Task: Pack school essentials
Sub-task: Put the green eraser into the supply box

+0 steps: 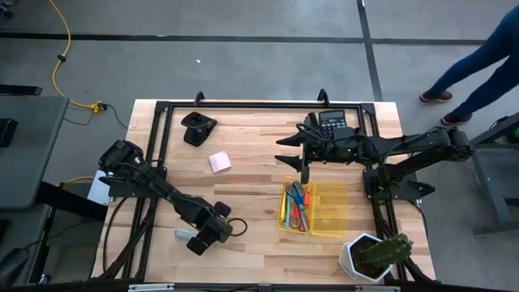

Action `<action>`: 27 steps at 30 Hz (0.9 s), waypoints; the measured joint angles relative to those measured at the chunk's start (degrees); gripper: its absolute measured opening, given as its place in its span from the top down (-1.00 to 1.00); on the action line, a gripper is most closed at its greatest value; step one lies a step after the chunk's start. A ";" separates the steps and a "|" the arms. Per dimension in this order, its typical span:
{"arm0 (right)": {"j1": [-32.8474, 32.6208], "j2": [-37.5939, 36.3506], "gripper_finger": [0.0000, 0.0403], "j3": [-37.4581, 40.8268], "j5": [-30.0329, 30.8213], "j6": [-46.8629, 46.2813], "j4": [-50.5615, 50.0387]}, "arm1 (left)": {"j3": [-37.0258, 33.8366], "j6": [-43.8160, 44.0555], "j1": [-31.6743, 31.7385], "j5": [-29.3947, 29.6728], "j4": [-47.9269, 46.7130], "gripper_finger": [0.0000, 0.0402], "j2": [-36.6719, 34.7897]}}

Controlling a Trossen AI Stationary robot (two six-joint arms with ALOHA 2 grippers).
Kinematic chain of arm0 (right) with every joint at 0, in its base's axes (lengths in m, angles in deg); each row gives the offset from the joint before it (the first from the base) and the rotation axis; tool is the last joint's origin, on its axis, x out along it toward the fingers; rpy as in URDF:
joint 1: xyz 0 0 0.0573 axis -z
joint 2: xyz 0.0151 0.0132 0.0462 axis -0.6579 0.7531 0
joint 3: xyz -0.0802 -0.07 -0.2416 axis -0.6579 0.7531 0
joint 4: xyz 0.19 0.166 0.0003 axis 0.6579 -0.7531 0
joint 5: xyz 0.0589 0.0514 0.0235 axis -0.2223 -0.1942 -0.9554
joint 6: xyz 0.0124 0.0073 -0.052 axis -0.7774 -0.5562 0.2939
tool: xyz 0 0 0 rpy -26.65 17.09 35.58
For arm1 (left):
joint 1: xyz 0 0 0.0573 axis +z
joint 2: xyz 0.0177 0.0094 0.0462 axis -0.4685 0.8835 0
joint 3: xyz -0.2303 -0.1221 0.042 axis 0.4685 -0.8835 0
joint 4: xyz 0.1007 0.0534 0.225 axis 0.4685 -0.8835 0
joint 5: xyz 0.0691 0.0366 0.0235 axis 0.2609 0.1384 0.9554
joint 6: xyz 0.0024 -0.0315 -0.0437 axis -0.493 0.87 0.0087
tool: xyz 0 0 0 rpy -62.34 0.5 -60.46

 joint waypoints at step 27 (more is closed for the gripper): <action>0.00 0.00 -0.07 0.00 1.99 0.00 -0.38 | 0.11 5.43 0.66 -1.00 -0.59 0.42 1.49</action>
